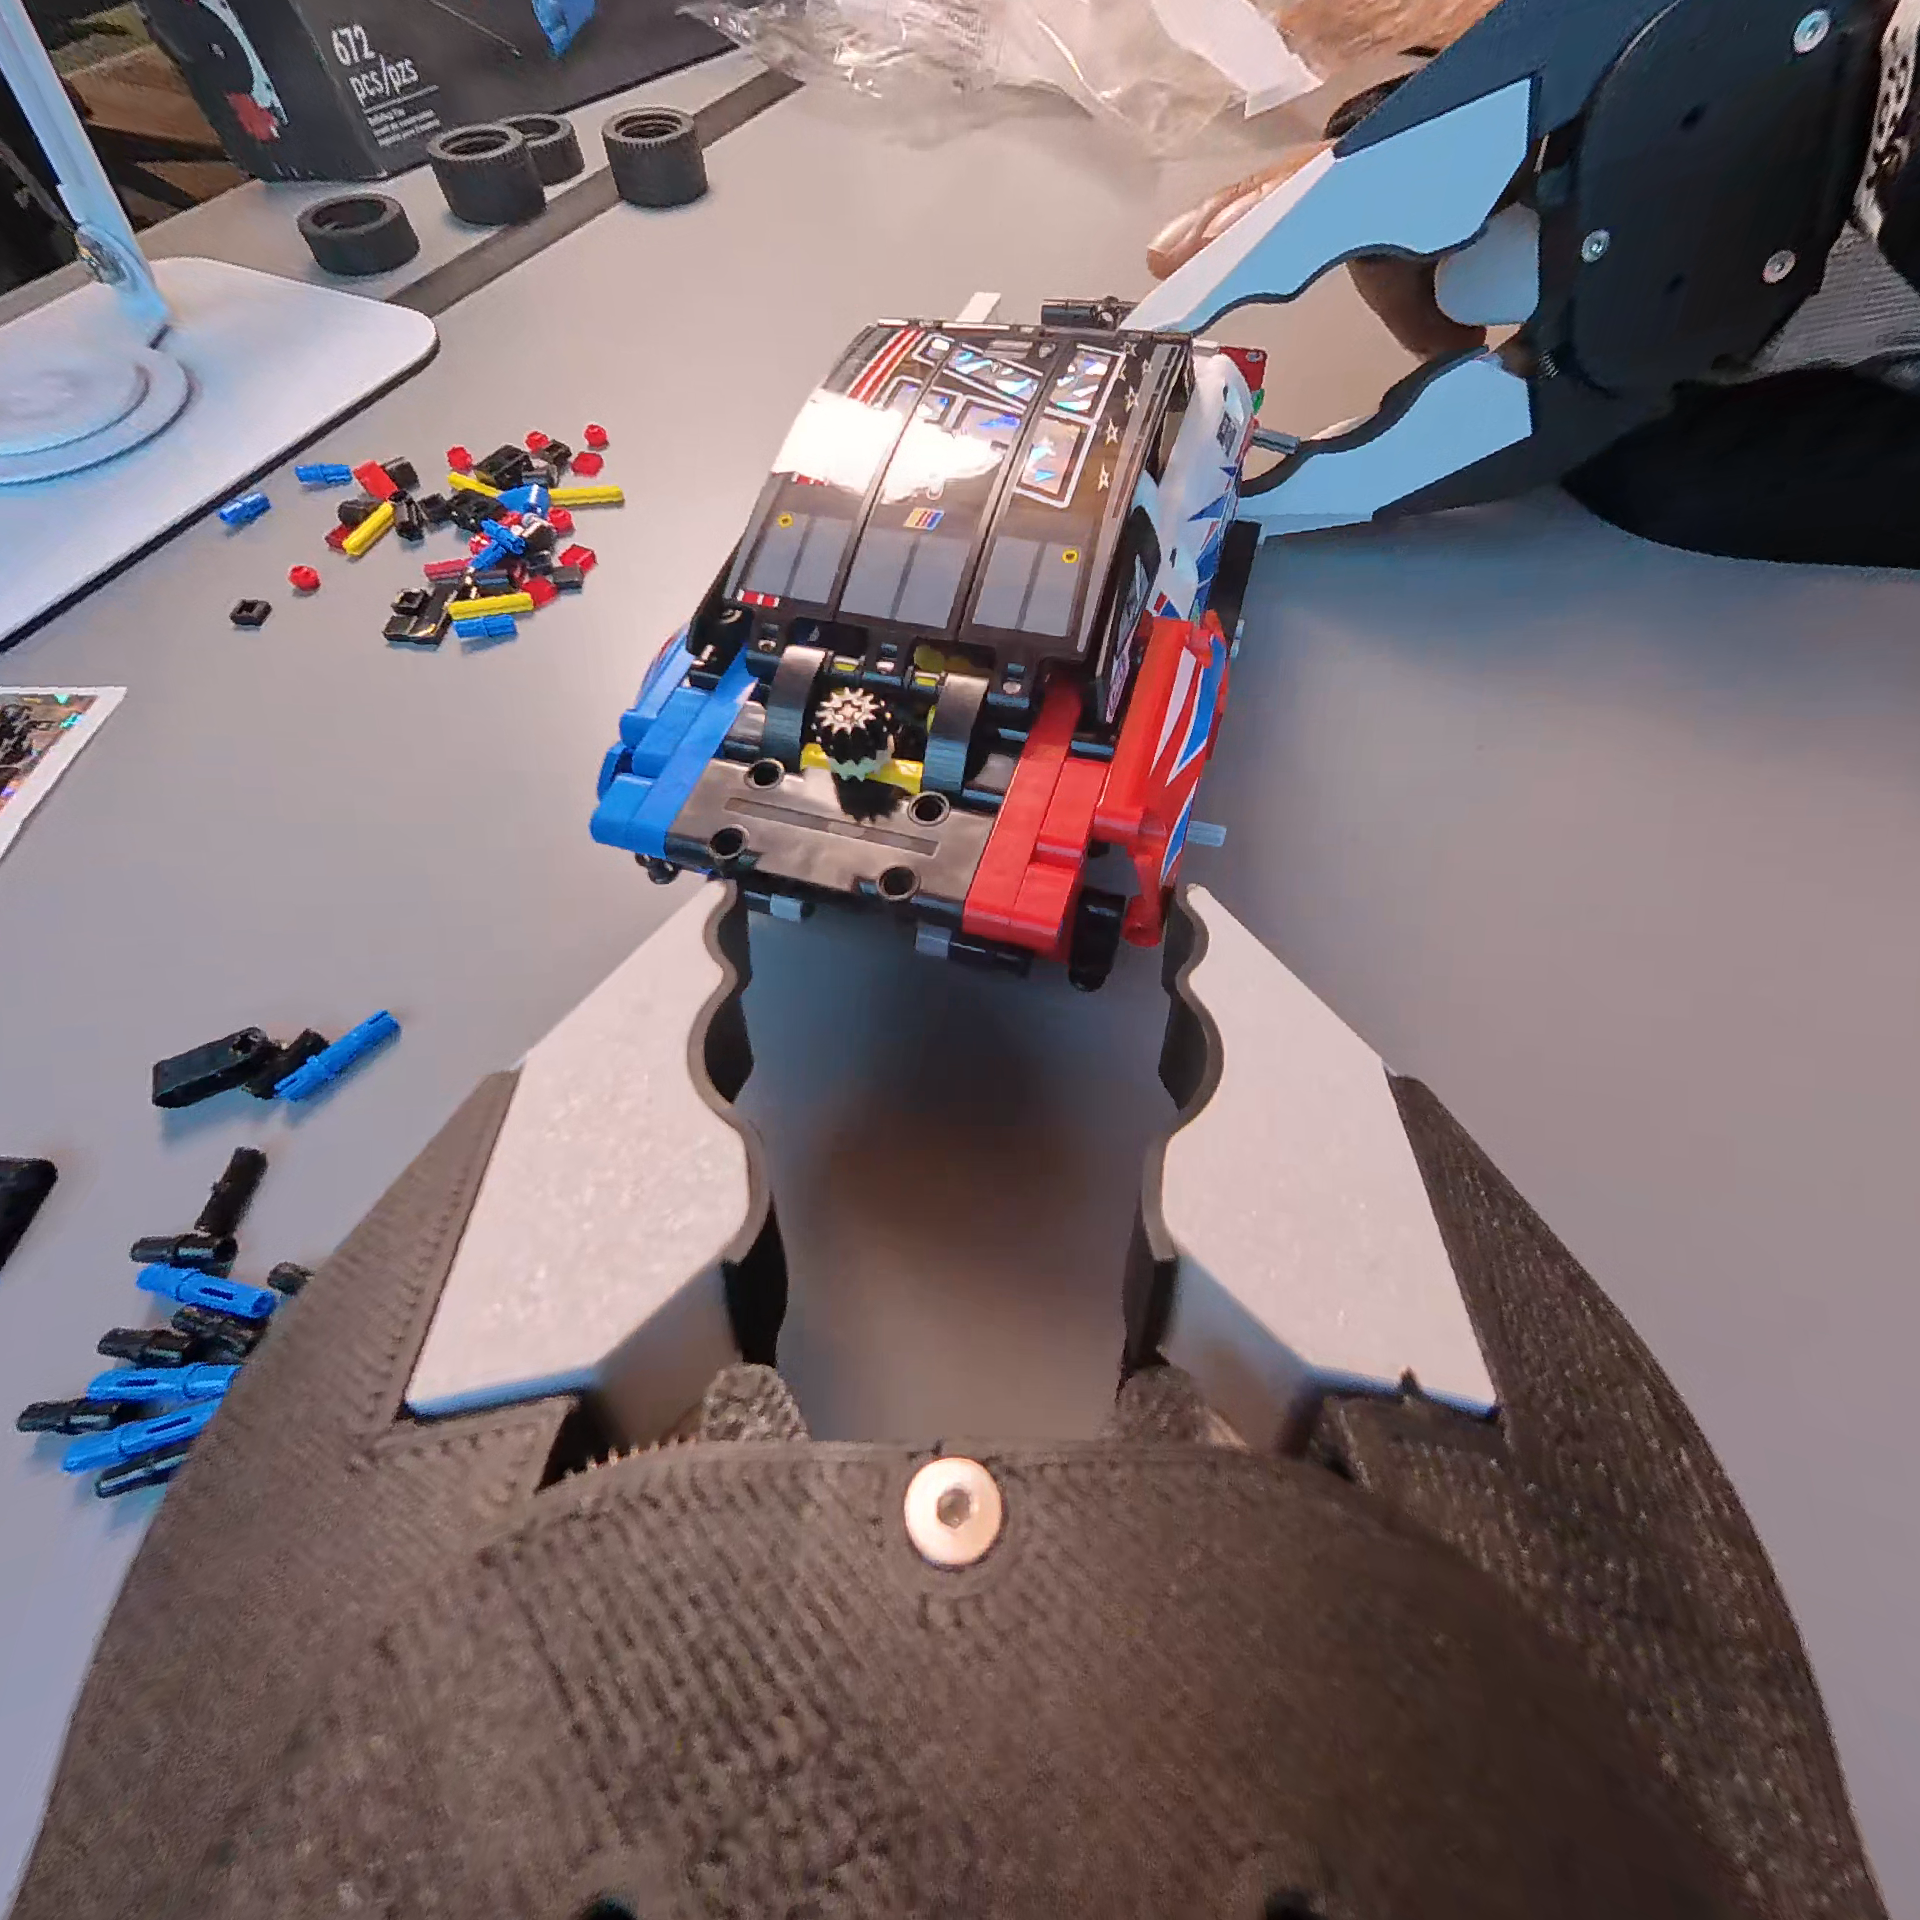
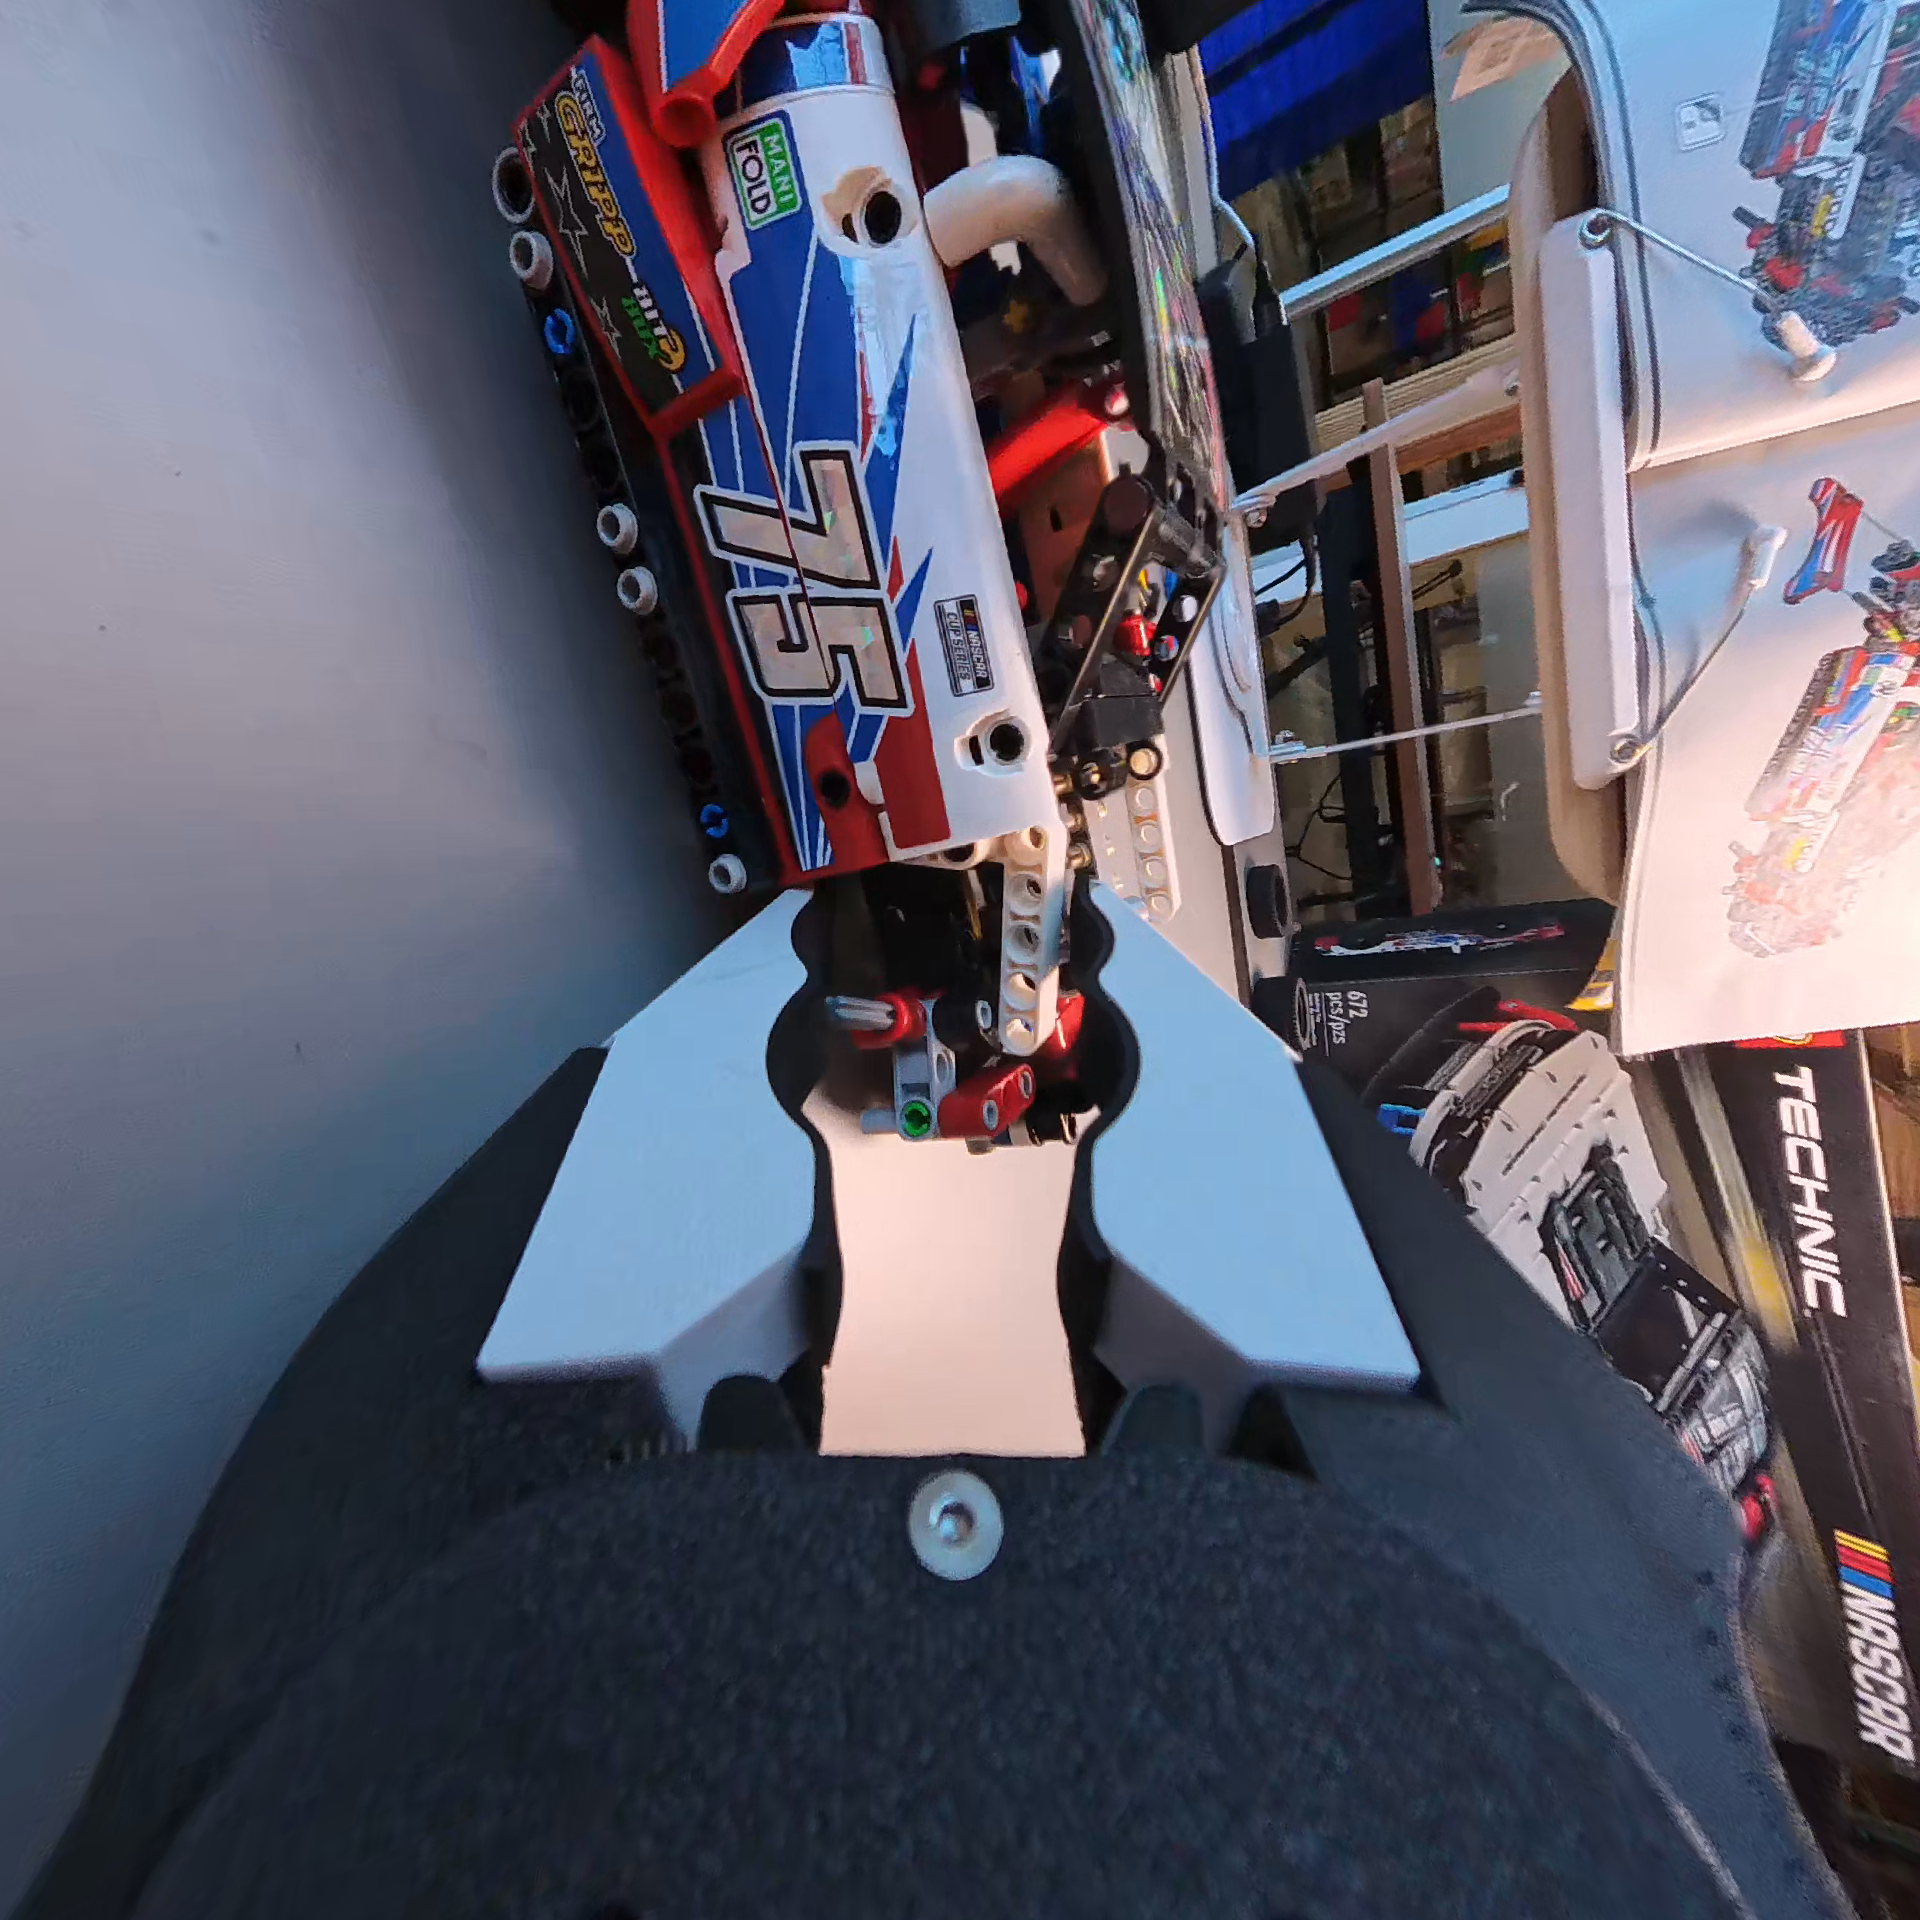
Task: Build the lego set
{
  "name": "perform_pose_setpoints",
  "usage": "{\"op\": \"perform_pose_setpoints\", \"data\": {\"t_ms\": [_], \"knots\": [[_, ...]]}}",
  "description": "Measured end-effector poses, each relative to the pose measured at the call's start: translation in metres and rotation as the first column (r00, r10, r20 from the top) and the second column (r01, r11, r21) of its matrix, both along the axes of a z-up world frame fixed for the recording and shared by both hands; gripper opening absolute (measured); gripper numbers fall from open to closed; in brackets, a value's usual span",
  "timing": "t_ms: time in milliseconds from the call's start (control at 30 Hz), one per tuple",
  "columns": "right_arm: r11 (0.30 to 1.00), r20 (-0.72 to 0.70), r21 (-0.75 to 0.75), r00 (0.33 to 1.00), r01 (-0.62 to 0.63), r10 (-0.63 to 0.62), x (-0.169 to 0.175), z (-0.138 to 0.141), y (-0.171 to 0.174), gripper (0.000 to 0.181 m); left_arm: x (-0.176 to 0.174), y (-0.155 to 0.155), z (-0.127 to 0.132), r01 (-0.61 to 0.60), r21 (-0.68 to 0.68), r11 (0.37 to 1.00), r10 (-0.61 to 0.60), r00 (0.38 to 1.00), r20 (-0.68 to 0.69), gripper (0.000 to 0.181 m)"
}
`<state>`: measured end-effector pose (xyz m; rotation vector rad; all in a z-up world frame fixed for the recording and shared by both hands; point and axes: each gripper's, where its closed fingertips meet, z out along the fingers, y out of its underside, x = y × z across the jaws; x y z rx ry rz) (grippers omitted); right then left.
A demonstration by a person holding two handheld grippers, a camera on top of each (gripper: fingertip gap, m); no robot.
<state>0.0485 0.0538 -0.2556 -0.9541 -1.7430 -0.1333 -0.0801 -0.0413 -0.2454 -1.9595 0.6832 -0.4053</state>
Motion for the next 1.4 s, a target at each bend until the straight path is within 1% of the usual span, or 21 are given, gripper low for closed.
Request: {"op": "perform_pose_setpoints", "data": {"t_ms": [67, 167, 333, 467, 533, 600, 700, 767, 833, 867, 933, 1033, 1100, 1167, 1267, 1333, 1400], "knots": [[0.999, 0.011, -0.033, 1.000, -0.009, 0.009, 0.003, 0.002, -0.001, 0.049, 0.000, 0.000, 0.001, -0.005, 0.005, 1.000, 0.005, 1.000, 0.000, 0.076], [0.991, 0.023, -0.124, 0.999, -0.046, 0.049, 0.013, 0.003, -0.007, 0.059, 0.000, 0.002, -0.002, -0.015, 0.006, 1.000, 0.015, 1.000, -0.027, 0.073], [0.936, -0.004, -0.336, 0.994, -0.104, 0.109, 0.027, 0.006, -0.027, 0.059, 0.002, 0.001, -0.001, -0.015, 0.028, 0.999, 0.017, 0.999, -0.051, 0.066], [0.878, -0.079, -0.462, 0.992, -0.126, 0.100, 0.019, 0.018, -0.036, 0.058, 0.003, 0.001, -0.002, -0.016, 0.041, 0.999, 0.019, 0.997, -0.073, 0.062], [0.882, -0.033, -0.464, 0.997, -0.080, 0.073, 0.015, 0.011, -0.030, 0.056, 0.003, 0.001, -0.002, -0.016, 0.046, 0.999, 0.020, 0.997, -0.080, 0.060], [0.903, 0.028, -0.427, 0.997, -0.049, 0.067, 0.012, 0.001, -0.020, 0.045, 0.003, 0.001, -0.002, -0.015, 0.049, 0.999, 0.019, 0.996, -0.084, 0.059], [0.880, 0.050, -0.473, 0.996, -0.044, 0.076, 0.008, -0.002, -0.013, 0.046, 0.002, 0.002, -0.002, -0.024, 0.056, 0.998, 0.029, 0.995, -0.097, 0.057], [0.892, 0.062, -0.452, 0.996, -0.028, 0.063, 0.006, -0.002, -0.002, 0.046, 0.002, 0.001, -0.002, -0.019, 0.064, 0.998, 0.026, 0.994, -0.103, 0.053], [0.888, 0.061, -0.459, 0.997, -0.023, 0.057, 0.005, -0.001, 0.001, 0.046, 0.002, 0.002, -0.002, -0.026, 0.074, 0.997, 0.035, 0.993, -0.113, 0.052], [0.881, 0.046, -0.472, 0.997, -0.029, 0.057, 0.004, 0.000, 0.000, 0.046, 0.001, 0.002, -0.001, -0.027, 0.077, 0.997, 0.035, 0.993, -0.110, 0.053], [0.844, -0.033, -0.532, 0.998, -0.068, 0.060, 0.003, 0.010, -0.007, 0.052, 0.001, 0.002, 0.005, -0.029, 0.097, 0.995, 0.036, 0.996, -0.078, 0.053], [0.774, -0.232, -0.614, 0.973, -0.156, 0.012, 0.000, 0.036, -0.010, 0.058, -0.004, 0.004, 0.017, -0.057, 0.134, 0.989, 0.059, 0.998, -0.010, 0.056], [0.735, -0.370, -0.644, 0.927, -0.213, -0.056, -0.003, 0.053, -0.005, 0.058, -0.010, 0.007, 0.025, -0.094, 0.166, 0.982, 0.091, 0.996, 0.021, 0.057], [0.707, -0.478, -0.661, 0.867, -0.250, -0.140, -0.004, 0.067, 0.002, 0.055, -0.016, 0.011, 0.032, -0.132, 0.205, 0.970, 0.128, 0.991, 0.037, 0.061], [0.664, -0.573, -0.689, 0.779, -0.289, -0.256, -0.004, 0.080, 0.013, 0.048, -0.025, 0.014, 0.044, -0.190, 0.267, 0.945, 0.181, 0.982, 0.057, 0.065], [0.684, -0.599, -0.679, 0.741, -0.268, -0.304, -0.001, 0.084, 0.023, 0.035, -0.031, 0.016, 0.051, -0.228, 0.303, 0.926, 0.216, 0.974, 0.073, 0.066], [0.711, -0.618, -0.659, 0.715, -0.244, -0.326, 0.005, 0.086, 0.030, 0.000, -0.038, 0.017, 0.057, -0.259, 0.333, 0.907, 0.245, 0.966, 0.084, 0.066]]}}
